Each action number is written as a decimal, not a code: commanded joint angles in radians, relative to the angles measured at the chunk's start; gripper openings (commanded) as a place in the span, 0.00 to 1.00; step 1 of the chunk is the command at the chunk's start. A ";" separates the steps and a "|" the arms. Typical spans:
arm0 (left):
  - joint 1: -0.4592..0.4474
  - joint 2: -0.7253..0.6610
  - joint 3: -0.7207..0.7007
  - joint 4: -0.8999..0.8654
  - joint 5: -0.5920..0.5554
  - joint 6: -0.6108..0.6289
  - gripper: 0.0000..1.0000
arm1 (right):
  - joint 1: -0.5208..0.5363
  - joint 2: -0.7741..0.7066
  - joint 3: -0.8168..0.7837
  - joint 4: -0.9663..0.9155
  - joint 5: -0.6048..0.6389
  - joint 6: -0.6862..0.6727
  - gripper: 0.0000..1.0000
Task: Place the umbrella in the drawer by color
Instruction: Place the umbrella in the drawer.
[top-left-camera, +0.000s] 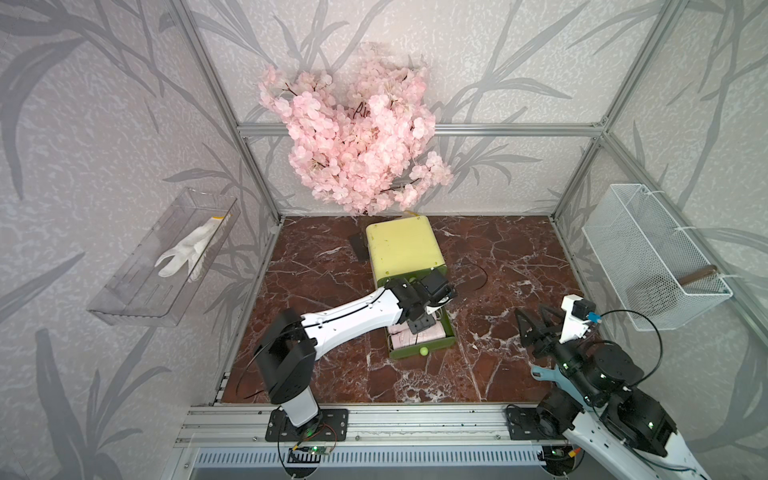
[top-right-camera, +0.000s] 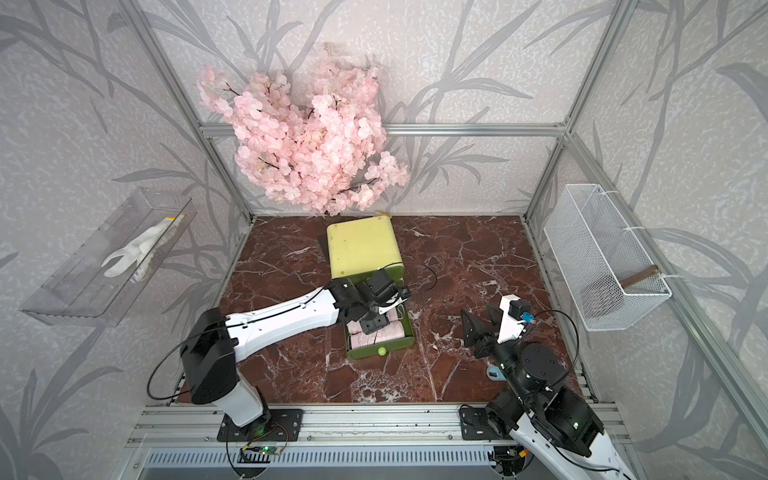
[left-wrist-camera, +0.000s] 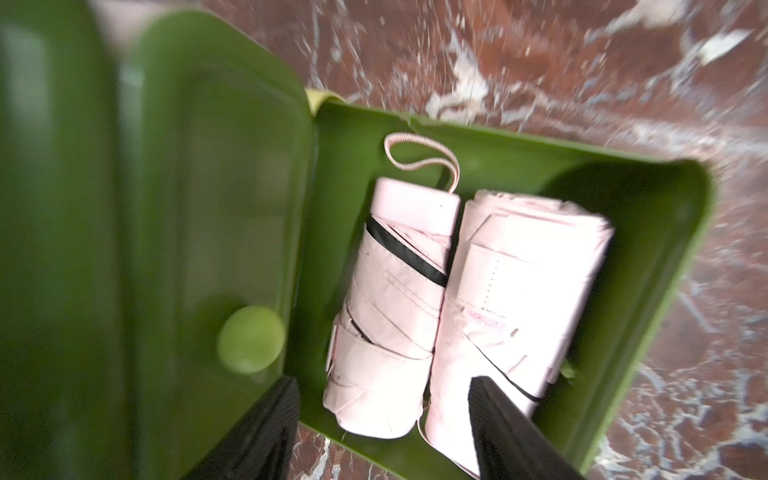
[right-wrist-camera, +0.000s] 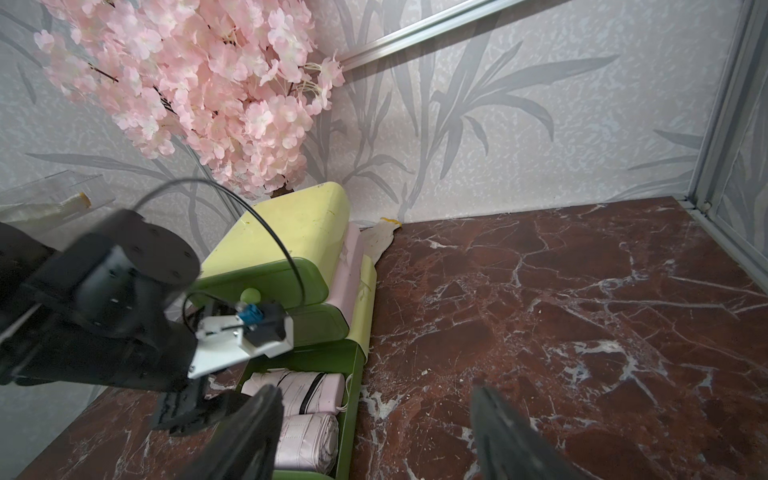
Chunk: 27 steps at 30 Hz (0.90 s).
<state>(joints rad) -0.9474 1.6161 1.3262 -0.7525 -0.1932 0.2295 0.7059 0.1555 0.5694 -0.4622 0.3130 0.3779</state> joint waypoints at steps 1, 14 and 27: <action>-0.004 -0.174 -0.011 0.101 0.053 -0.108 0.80 | -0.001 0.036 -0.020 0.003 -0.049 0.019 0.74; 0.295 -0.519 -0.294 0.523 0.017 -0.530 1.00 | 0.011 0.338 -0.017 0.114 -0.295 0.040 0.71; 0.585 -0.362 -0.382 0.810 0.320 -0.718 1.00 | 0.444 0.651 -0.085 0.352 0.012 0.213 0.61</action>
<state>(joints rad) -0.3748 1.2388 0.9554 -0.0528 0.0517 -0.4416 1.0946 0.7563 0.5190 -0.2173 0.2119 0.5076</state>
